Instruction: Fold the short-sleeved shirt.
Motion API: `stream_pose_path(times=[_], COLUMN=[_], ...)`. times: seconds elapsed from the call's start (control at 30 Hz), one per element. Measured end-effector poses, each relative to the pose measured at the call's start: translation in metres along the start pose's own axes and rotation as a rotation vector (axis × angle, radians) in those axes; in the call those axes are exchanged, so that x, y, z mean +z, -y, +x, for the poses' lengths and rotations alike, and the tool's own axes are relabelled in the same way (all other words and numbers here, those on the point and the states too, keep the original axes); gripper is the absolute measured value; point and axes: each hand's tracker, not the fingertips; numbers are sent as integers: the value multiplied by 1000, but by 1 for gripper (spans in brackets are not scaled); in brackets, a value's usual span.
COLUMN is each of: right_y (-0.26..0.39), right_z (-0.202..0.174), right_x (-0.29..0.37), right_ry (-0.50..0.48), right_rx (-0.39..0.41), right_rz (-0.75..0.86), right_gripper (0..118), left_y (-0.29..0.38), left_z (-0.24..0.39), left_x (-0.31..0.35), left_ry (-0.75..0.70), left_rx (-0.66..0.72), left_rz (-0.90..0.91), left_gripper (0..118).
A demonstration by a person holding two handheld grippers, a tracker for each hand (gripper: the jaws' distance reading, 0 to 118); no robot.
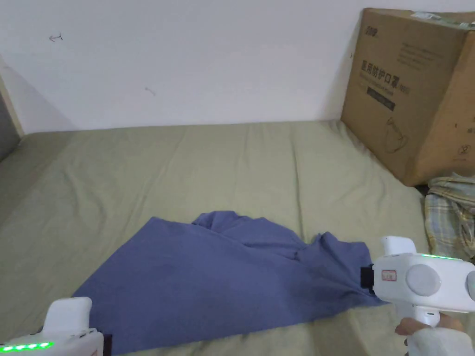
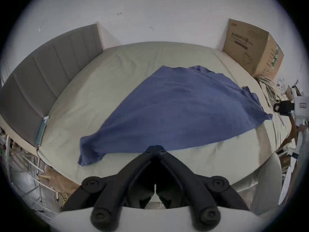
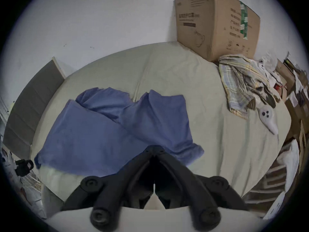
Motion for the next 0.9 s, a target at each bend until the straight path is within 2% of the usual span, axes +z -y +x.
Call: stream_pose_path(times=[0.07, 0.2, 0.27, 0.3, 0.33, 0.37, 0.4, 0.43, 0.53, 0.63, 0.67, 0.7, 0.77, 0.83, 0.9], right_y=[10, 15, 8, 4, -4, -10, -16, -21, -35, -35, -32, -28, -18, -11, -16], right_z=[8, 21, 32, 36, 42, 46, 50, 54, 66, 65, 65, 65, 64, 62, 53], right_x=[0, -4, -7, -10, -13, -16, -19, -25, -47, -76, -85, -93, -105, -103, -95], right_ry=[-38, 6, 8, 7, 9, 9, 5, -14, -22, -7, 17, 19, 3, -14, 19], right_rx=[-21, -14, -45, -64, -82, -102, -138, -169, -185, -144, -134, -129, -152, -183, -154], right_rz=[-17, -29, -29, -32, -30, -20, -12, -19, -42, -127, -165, -207, -242, -199, -188], right_gripper=[1, 1, 1, 9, 32, 69, 85, 85, 85, 81, 62, 37, 23, 12, 6], left_y=[0, -7, -13, -14, -16, -18, -20, -22, -29, -35, -36, -37, -40, -41, -42], left_z=[12, 34, 49, 56, 62, 69, 77, 84, 101, 110, 112, 113, 114, 114, 111], left_x=[-2, -15, -24, -29, -33, -37, -40, -43, -50, -59, -62, -64, -67, -69, -71], left_ry=[5, 35, 42, 50, 60, 63, 61, 66, 99, 114, 115, 117, 117, 111, 109], left_rx=[-8, -75, -110, -127, -144, -163, -185, -212, -242, -248, -247, -246, -244, -238, -230], left_rz=[-10, -20, -30, -30, -26, -18, -7, 2, 7, -11, -15, -17, -29, -38, -50], left_gripper=[0, 0, 0, 0, 0, 0, 0, 1, 1, 1, 1, 1, 1, 1, 1])
